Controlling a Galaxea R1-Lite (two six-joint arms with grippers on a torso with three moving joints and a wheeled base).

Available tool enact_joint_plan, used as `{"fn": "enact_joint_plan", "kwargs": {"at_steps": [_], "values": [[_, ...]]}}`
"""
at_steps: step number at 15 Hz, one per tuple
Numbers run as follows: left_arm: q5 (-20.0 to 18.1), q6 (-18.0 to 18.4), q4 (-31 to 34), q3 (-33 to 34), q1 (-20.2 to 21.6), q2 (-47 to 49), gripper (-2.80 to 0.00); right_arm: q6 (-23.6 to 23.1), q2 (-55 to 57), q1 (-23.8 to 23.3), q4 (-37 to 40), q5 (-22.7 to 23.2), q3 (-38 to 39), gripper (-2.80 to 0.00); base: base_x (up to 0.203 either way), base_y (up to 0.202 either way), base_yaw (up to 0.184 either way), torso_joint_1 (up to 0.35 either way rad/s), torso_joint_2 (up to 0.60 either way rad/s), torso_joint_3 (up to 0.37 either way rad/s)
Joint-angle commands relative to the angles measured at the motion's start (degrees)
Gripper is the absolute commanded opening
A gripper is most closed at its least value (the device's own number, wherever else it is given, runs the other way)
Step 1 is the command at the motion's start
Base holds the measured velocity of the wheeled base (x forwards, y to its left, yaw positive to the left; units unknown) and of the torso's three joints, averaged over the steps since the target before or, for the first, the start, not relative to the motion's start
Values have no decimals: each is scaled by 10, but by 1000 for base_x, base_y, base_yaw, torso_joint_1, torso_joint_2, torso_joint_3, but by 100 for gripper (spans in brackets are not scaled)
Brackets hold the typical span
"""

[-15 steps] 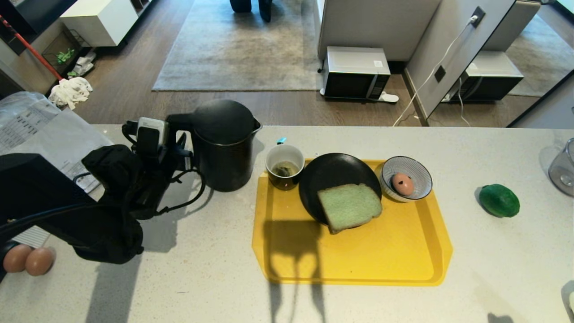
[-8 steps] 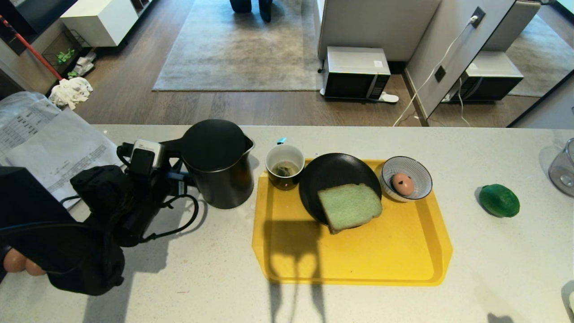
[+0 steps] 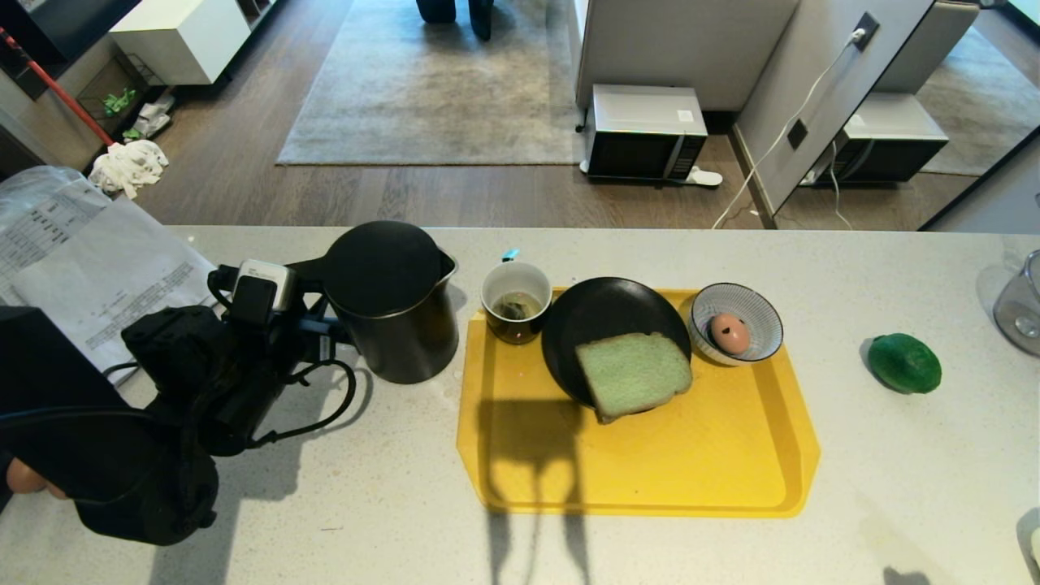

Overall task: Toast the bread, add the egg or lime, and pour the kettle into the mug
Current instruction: Put the kettle back

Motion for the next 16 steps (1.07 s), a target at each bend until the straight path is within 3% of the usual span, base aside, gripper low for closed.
{"fn": "enact_joint_plan", "kwargs": {"at_steps": [1, 15, 16], "values": [[1, 0, -5, -1, 0, 1, -280, 0, 0, 0, 0, 0, 0, -280, 0, 0, 0, 0, 0, 0], [1, -15, -5, 7, 0, 1, -280, 0, 0, 0, 0, 0, 0, -280, 0, 0, 0, 0, 0, 0], [1, -15, -5, 11, 0, 1, 0, 0, 0, 0, 0, 0, 0, -280, 0, 0, 0, 0, 0, 0]]}}
